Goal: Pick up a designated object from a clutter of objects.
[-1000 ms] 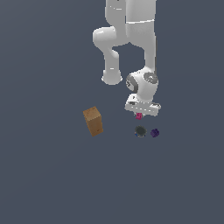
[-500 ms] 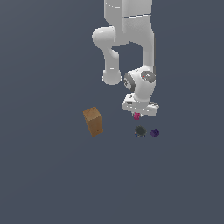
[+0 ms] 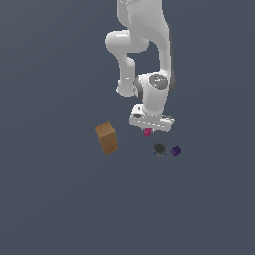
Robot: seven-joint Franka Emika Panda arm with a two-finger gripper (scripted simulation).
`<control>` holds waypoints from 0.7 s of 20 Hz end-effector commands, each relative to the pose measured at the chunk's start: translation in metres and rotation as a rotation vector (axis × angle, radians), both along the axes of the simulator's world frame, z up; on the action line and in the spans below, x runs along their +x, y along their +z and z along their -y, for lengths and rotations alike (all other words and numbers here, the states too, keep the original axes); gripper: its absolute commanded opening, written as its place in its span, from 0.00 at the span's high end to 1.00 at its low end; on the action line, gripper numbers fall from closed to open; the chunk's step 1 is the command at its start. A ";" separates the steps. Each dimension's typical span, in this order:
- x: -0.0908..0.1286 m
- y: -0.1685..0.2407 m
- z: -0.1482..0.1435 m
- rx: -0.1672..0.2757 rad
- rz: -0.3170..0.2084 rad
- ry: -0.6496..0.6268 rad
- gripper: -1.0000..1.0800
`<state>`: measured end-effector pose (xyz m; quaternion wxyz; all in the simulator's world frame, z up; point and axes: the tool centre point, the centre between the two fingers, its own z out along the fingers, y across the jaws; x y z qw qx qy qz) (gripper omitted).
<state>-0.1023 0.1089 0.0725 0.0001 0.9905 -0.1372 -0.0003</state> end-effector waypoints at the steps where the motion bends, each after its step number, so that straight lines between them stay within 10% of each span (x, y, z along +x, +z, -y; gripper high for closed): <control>1: 0.011 0.016 0.018 0.001 0.000 0.000 1.00; 14: 0.082 0.111 0.126 0.005 0.000 0.001 1.00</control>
